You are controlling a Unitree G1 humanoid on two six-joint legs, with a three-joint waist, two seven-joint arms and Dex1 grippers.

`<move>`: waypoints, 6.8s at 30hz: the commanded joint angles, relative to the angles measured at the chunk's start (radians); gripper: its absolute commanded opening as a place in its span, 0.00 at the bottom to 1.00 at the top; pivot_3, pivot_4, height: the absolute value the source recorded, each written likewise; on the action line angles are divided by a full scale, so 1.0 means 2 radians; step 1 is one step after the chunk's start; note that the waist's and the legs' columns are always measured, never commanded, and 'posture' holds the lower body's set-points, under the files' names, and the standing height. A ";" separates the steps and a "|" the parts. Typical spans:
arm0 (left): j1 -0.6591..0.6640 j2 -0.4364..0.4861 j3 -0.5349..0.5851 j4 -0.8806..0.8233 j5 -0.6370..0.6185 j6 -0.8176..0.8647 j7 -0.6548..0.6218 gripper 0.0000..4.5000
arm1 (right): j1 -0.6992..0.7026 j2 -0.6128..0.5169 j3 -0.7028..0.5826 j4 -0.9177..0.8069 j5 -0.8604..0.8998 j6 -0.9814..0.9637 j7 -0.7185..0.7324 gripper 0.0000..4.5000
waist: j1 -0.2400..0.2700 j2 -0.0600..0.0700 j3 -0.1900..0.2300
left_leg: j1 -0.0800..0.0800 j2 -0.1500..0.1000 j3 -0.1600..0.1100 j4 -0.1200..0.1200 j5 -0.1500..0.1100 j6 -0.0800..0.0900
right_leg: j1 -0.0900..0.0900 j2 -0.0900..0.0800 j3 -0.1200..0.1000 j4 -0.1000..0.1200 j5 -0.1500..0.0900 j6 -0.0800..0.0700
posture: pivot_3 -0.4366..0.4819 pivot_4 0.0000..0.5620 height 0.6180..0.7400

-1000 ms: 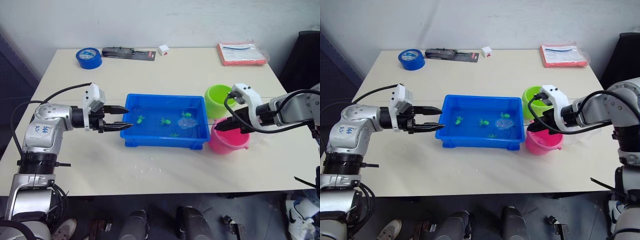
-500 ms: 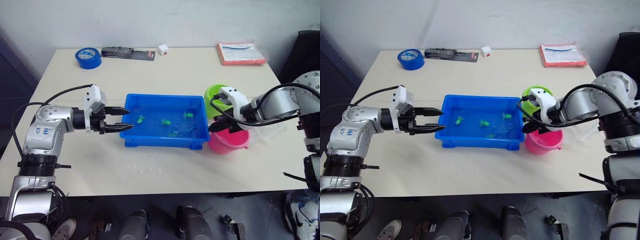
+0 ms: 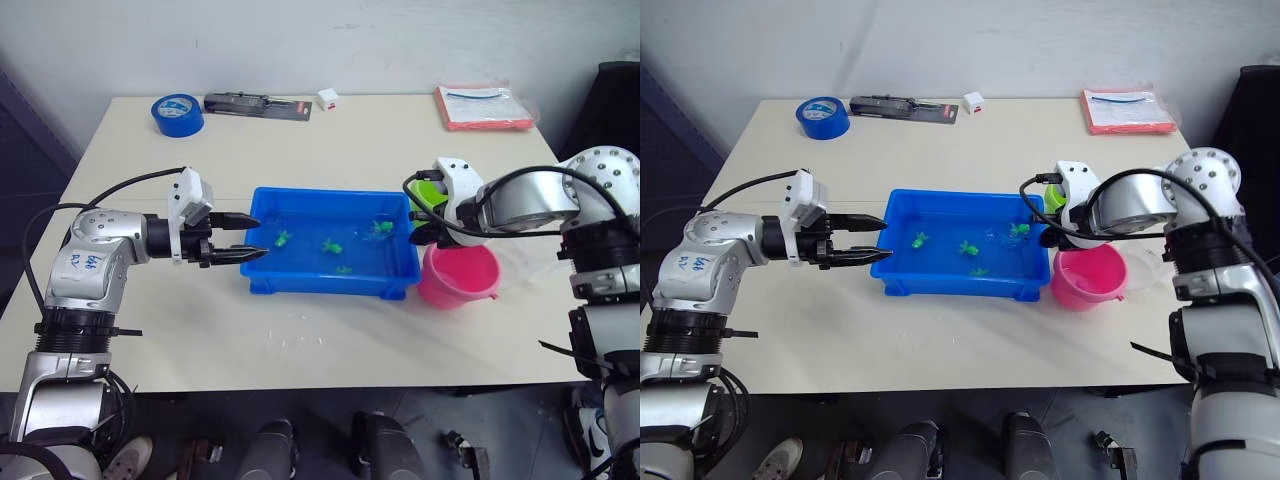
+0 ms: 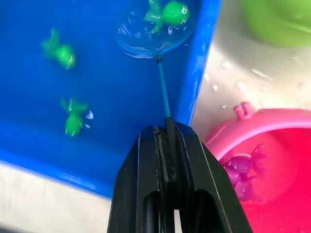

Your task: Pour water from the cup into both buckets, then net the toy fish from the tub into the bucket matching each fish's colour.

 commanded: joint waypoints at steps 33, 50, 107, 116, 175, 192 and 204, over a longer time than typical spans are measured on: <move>-0.020 0.014 0.007 -0.003 -0.006 -0.001 -0.008 0.73 | 0.136 0.003 0.000 -0.277 0.023 -0.170 -0.149 0.18 | 0.001 0.000 0.000 | -0.003 0.000 -0.003 0.001 0.000 0.000 | 0.000 0.000 -0.003 -0.002 0.000 0.000 | 0.48 0.27 0.98; -0.031 0.017 0.003 0.008 -0.002 -0.006 -0.014 0.73 | 0.201 0.004 -0.026 -0.361 -0.208 -0.165 0.052 0.18 | 0.001 0.000 0.000 | -0.004 0.000 -0.004 0.001 0.000 0.000 | 0.000 0.000 -0.003 -0.002 0.000 0.000 | 0.48 0.27 0.98; -0.139 -0.025 -0.027 0.161 0.034 -0.084 -0.064 0.73 | 0.352 -0.101 -0.288 -0.404 -0.365 -0.183 0.408 0.18 | 0.009 0.000 0.000 | -0.004 -0.001 -0.004 0.003 0.000 0.000 | 0.000 0.002 -0.003 -0.001 0.000 0.000 | 0.48 0.27 0.98; -0.161 -0.033 -0.029 0.188 0.044 -0.102 -0.073 0.73 | 0.358 -0.108 -0.263 -0.388 -0.485 -0.196 0.458 0.18 | 0.010 0.000 0.000 | -0.004 -0.001 -0.004 0.003 0.000 0.000 | 0.000 0.003 -0.002 0.000 0.000 0.000 | 0.48 0.27 0.98; -0.040 0.025 0.013 0.048 0.014 -0.026 -0.049 0.73 | 0.254 -0.211 -0.068 -0.364 -0.853 -0.344 0.921 0.18 | 0.013 0.000 0.000 | -0.004 -0.001 -0.004 0.006 0.000 0.000 | -0.001 0.001 -0.002 0.003 0.000 0.000 | 0.48 0.27 0.98; 0.031 0.050 0.025 -0.037 -0.014 0.021 -0.028 0.73 | 0.183 -0.154 0.067 -0.371 -0.922 -0.245 0.948 0.18 | 0.012 0.000 0.000 | -0.004 -0.001 -0.004 0.006 0.000 0.000 | -0.001 0.000 -0.002 0.003 0.000 0.000 | 0.48 0.27 0.98; 0.049 0.059 0.038 -0.067 -0.032 0.041 -0.008 0.73 | 0.153 -0.104 0.112 -0.369 -0.937 -0.212 0.948 0.18 | 0.011 0.000 0.000 | -0.004 -0.001 -0.004 0.006 0.000 0.000 | -0.002 0.000 -0.002 0.003 0.000 0.000 | 0.48 0.27 0.98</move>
